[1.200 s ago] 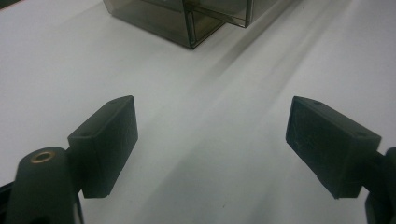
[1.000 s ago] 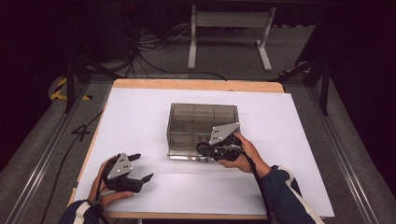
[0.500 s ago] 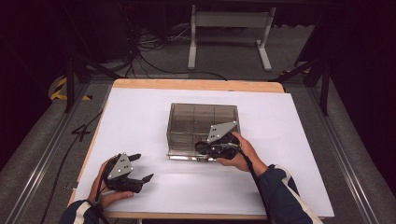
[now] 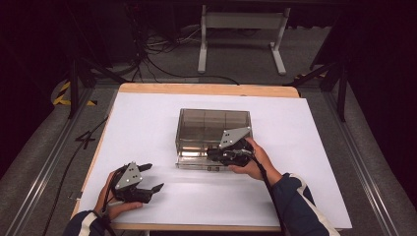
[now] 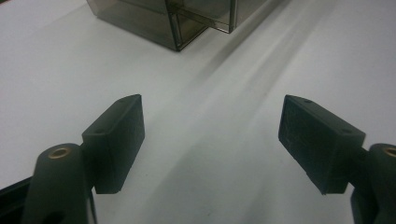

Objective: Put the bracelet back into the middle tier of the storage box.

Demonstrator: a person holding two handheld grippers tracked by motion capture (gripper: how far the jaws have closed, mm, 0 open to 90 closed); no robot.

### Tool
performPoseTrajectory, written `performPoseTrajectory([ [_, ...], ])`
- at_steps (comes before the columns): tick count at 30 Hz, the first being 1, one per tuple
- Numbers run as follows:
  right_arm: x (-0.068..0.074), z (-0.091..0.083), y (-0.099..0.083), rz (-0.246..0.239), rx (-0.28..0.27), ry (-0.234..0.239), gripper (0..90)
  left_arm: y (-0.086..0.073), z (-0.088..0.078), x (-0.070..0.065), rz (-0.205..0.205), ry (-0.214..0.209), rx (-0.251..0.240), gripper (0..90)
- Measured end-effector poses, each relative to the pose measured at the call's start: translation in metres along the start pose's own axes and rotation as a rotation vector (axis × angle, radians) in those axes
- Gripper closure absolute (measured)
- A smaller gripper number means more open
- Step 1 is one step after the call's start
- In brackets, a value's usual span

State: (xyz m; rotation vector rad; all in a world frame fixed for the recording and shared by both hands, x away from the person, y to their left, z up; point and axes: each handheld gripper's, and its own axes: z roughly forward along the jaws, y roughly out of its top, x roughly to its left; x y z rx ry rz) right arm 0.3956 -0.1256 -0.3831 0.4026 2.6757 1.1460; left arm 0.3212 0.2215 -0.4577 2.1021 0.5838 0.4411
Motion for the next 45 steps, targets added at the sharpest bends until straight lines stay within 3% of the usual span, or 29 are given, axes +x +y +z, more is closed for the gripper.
performPoseTrajectory([
  [14,0.001,0.001,0.001,0.004,-0.017,-0.009,71.5,0.001,0.001,-0.002,0.007,-0.011,0.004,23.4],
  [20,0.001,0.000,0.001,0.001,-0.020,-0.018,75.9,0.001,0.002,-0.002,0.009,-0.013,0.004,24.6],
  [25,0.001,-0.005,0.001,-0.001,-0.040,-0.025,79.5,0.002,0.001,-0.003,0.016,-0.044,0.001,34.3],
  [29,0.002,-0.011,0.001,-0.007,-0.057,-0.034,84.0,0.003,0.001,-0.006,0.025,-0.072,0.000,47.7],
  [35,0.001,-0.026,0.000,-0.012,-0.093,-0.065,89.7,0.006,0.002,-0.011,0.053,-0.072,0.001,73.4],
  [36,0.000,-0.032,-0.001,-0.007,-0.107,-0.078,90.0,0.007,0.002,-0.012,0.054,-0.079,0.002,81.4],
  [39,-0.004,-0.040,-0.002,0.003,-0.126,-0.100,90.0,0.009,0.004,-0.015,0.056,-0.087,-0.005,89.1],
  [45,-0.015,-0.063,-0.009,0.034,-0.159,-0.175,90.0,0.013,0.006,-0.019,0.056,-0.093,-0.009,89.8],
])
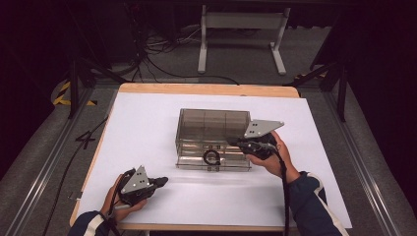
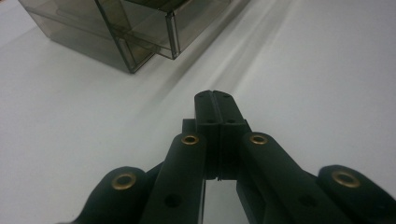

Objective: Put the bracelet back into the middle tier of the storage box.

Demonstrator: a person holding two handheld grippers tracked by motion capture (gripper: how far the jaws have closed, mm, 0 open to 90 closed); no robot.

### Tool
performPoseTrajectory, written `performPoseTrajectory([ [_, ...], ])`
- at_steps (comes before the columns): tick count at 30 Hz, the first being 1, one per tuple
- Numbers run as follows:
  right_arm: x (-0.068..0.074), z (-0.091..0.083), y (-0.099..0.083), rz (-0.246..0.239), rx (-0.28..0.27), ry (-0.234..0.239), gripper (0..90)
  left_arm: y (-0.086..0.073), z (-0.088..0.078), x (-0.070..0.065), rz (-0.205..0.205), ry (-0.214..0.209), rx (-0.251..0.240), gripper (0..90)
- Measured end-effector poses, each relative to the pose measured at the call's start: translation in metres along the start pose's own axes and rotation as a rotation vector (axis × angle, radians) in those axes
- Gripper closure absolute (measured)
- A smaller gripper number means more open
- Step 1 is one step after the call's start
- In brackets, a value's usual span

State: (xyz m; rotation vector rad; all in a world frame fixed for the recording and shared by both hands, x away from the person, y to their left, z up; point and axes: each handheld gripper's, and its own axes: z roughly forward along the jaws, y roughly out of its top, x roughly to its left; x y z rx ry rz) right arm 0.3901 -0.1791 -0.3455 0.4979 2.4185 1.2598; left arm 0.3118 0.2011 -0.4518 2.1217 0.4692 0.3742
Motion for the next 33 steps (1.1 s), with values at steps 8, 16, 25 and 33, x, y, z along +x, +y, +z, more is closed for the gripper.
performPoseTrajectory([
  [8,-0.024,-0.022,-0.013,0.066,-0.010,-0.138,90.0,0.007,0.007,-0.007,0.015,-0.009,0.008,89.8],
  [16,-0.045,-0.027,-0.033,0.129,0.016,-0.205,90.0,0.016,0.019,-0.012,0.027,-0.024,0.013,89.8],
  [25,-0.047,-0.018,-0.037,0.144,0.022,-0.207,90.0,0.032,0.041,-0.021,0.061,-0.056,0.020,89.8],
  [33,-0.046,-0.015,-0.037,0.150,0.015,-0.207,90.0,0.043,0.055,-0.023,0.072,-0.054,0.008,89.8],
])
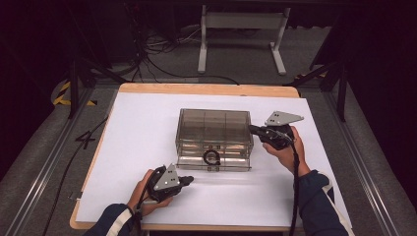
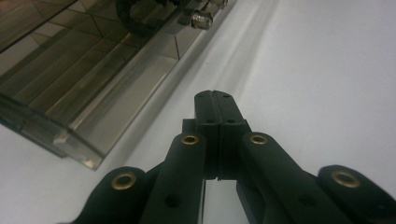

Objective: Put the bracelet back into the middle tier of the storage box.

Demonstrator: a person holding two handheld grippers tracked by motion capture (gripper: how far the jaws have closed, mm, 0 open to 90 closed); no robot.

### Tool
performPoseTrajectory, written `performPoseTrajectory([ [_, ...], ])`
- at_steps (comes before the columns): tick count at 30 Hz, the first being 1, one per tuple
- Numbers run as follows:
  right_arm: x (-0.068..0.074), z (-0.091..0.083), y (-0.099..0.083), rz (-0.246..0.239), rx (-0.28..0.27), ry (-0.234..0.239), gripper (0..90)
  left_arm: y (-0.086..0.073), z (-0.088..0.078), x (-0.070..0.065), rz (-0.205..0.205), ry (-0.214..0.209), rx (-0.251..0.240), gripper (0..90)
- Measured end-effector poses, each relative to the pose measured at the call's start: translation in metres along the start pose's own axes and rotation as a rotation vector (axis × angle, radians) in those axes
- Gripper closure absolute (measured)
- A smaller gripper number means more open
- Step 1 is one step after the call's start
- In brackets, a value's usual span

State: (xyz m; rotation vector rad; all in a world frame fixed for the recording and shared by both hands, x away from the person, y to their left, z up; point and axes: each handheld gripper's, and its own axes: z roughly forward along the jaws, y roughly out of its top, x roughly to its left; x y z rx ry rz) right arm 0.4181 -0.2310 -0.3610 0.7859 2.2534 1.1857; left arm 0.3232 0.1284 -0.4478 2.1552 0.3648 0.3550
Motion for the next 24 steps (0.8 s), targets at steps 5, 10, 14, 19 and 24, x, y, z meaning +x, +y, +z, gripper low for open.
performPoseTrajectory([
  [5,0.000,0.000,0.000,-0.007,0.000,-0.009,90.0,0.007,0.009,-0.001,0.013,0.006,0.004,89.8],
  [10,0.001,0.001,0.000,-0.010,-0.002,-0.021,90.0,0.011,0.015,-0.002,0.017,0.013,-0.001,89.8],
  [14,0.001,0.001,-0.001,-0.003,-0.006,-0.019,90.0,0.013,0.019,-0.002,0.020,0.017,-0.003,89.8],
  [19,0.001,0.000,-0.002,-0.002,-0.009,-0.020,90.0,0.018,0.025,-0.003,0.012,0.034,-0.012,89.8],
  [24,0.001,0.001,-0.002,-0.004,-0.011,-0.023,90.0,0.020,0.028,-0.002,0.006,0.057,-0.012,89.8],
])
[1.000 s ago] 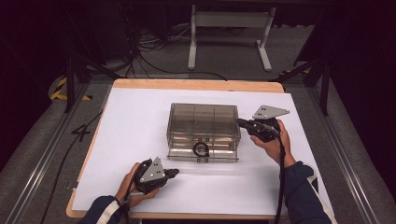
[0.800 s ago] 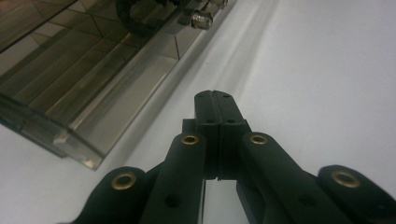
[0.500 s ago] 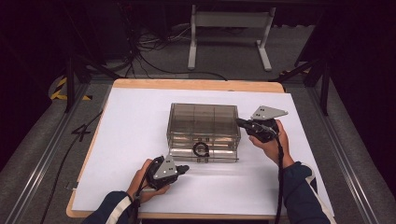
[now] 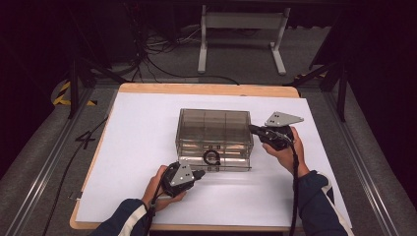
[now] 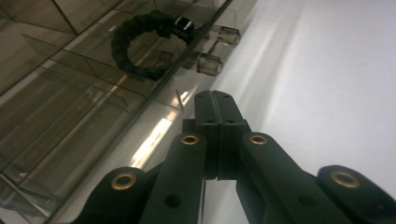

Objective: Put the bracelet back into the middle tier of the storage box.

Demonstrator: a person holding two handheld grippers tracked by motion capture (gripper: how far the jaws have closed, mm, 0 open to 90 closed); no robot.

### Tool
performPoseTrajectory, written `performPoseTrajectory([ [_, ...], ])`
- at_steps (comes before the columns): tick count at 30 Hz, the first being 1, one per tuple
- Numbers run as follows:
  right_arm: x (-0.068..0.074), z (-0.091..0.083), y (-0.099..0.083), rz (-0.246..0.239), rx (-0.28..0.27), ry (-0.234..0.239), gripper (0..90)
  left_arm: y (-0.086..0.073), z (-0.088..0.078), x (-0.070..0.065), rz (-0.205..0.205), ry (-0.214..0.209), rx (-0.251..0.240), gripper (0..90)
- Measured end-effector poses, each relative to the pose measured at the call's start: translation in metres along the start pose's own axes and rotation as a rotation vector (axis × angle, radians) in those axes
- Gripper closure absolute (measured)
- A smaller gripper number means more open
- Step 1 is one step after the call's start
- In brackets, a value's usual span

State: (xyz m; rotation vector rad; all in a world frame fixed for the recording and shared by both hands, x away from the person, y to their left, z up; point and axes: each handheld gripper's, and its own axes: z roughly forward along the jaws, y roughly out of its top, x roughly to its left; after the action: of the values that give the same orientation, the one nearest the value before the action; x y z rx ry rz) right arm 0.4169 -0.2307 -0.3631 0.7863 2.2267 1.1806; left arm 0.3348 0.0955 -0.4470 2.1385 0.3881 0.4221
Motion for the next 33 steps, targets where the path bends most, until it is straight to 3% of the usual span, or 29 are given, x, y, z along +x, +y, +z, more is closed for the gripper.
performPoseTrajectory([
  [5,0.000,0.000,0.000,0.002,-0.003,-0.002,90.0,0.001,0.003,0.001,-0.003,0.030,-0.005,89.9],
  [33,0.001,0.000,-0.001,-0.001,-0.006,-0.003,90.0,0.010,0.011,0.010,-0.011,0.050,-0.046,89.8],
])
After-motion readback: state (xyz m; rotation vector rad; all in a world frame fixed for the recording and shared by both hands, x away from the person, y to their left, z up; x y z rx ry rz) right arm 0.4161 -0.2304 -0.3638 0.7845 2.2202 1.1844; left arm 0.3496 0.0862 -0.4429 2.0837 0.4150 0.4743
